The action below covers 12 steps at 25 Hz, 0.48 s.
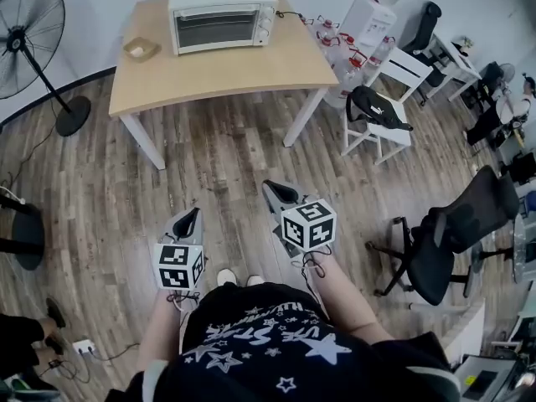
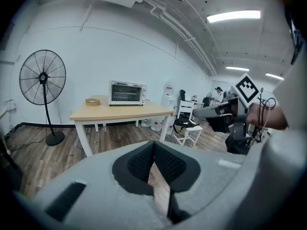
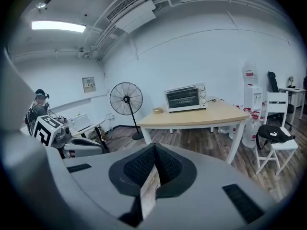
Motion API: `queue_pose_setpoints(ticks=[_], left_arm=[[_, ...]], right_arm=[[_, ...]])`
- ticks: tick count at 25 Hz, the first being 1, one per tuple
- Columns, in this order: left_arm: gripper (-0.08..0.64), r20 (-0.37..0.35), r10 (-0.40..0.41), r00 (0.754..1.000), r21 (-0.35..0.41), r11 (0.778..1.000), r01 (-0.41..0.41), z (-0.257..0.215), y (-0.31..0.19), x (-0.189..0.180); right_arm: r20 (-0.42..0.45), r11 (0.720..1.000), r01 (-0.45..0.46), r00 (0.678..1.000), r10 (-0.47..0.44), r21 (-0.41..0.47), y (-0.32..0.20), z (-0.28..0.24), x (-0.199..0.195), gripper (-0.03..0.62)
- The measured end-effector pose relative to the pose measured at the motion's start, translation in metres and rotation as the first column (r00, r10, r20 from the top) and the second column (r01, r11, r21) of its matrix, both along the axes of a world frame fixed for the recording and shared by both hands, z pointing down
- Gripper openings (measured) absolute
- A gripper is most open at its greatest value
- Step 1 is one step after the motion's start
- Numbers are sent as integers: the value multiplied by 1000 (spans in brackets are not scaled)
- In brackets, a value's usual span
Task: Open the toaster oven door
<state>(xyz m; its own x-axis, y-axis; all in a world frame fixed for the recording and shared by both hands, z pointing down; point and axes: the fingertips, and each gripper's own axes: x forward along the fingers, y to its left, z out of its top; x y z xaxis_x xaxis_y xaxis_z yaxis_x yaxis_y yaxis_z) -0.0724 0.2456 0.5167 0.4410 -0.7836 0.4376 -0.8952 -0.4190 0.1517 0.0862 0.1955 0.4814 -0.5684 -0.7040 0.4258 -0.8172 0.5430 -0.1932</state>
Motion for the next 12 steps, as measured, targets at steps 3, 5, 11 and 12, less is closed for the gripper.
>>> queue_pose_setpoints(ticks=[3,5,11,12], left_arm=[[20,-13,-10,1000,-18,1000,10,8,3,-9],[20,-14,-8,1000,-14,1000,8,9,2,-16],[20,-10,1,1000,23,1000,-1,2,-13,-39],[20,-13,-2,1000,27,1000,2,0,-16,-41]], right_arm=[[17,1000,-23,1000,23,-6,-2,4,-3,2],[40,999,-49,998,49,-6,-4,5,-5,3],[126,992,-123,985,118,26,-14,-12,-11,5],[129,992,-125,984,121,27,-16,-15,-11,6]])
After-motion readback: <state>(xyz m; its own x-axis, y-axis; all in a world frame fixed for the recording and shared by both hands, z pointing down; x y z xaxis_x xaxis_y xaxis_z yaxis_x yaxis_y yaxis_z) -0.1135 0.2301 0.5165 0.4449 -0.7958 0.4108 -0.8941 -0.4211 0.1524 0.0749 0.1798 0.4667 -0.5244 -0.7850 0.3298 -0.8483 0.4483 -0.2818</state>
